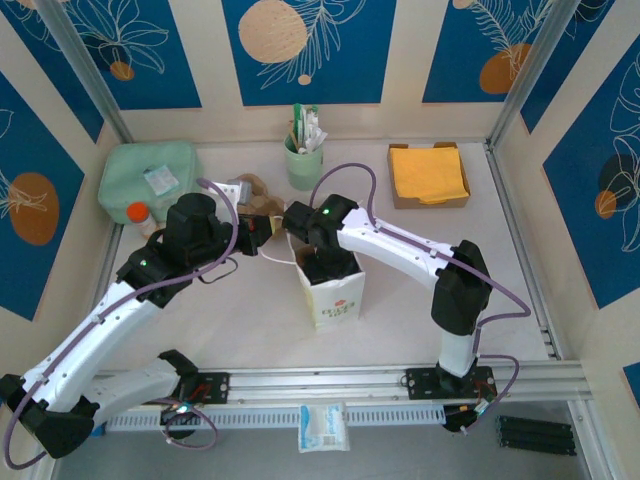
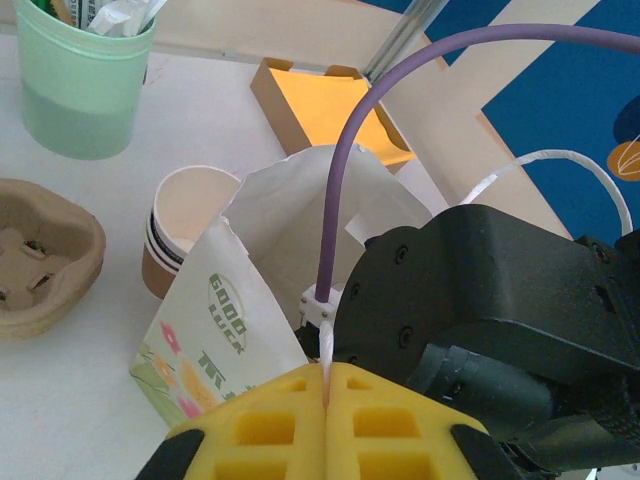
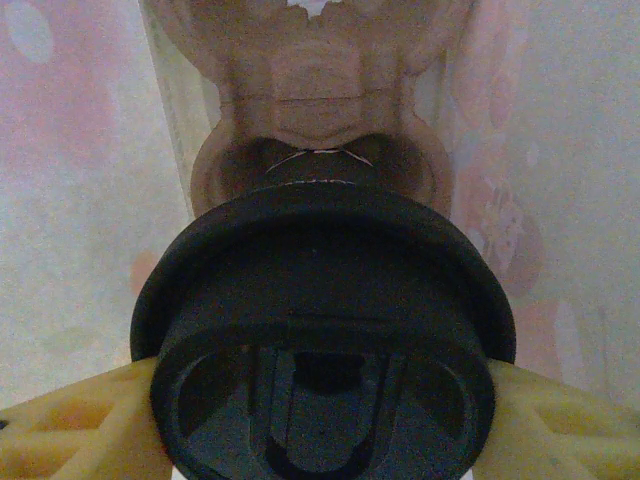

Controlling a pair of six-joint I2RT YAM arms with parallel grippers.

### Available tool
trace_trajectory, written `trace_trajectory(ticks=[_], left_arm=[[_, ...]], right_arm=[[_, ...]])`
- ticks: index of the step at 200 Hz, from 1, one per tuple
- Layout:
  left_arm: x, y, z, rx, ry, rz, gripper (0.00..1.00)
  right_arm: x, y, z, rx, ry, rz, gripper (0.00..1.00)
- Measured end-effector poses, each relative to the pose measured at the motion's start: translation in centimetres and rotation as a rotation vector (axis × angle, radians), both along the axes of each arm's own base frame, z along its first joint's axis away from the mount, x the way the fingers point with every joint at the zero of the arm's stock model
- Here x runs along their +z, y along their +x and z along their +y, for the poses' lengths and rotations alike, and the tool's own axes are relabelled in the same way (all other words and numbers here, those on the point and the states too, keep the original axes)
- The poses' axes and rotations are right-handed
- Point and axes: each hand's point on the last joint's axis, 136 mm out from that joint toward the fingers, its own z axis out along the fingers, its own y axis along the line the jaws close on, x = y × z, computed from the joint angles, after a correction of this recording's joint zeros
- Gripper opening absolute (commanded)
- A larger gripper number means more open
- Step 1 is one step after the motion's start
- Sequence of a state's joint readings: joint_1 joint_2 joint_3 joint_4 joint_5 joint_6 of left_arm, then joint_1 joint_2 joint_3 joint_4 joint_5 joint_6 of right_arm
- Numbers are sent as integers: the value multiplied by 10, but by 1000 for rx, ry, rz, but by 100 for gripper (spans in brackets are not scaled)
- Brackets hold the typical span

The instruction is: Pack the takeout coffee

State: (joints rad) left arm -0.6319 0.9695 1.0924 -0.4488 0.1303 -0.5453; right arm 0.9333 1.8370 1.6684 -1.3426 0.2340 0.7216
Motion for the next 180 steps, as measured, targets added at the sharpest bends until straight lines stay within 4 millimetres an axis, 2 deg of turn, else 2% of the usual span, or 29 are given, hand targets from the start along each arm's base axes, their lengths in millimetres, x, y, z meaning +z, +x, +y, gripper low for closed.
trace_trajectory(ticks=[180], left_arm=[[-1, 0, 0, 0, 1, 1, 0]], right_arm=[[0, 3, -3, -6, 8, 12, 65]])
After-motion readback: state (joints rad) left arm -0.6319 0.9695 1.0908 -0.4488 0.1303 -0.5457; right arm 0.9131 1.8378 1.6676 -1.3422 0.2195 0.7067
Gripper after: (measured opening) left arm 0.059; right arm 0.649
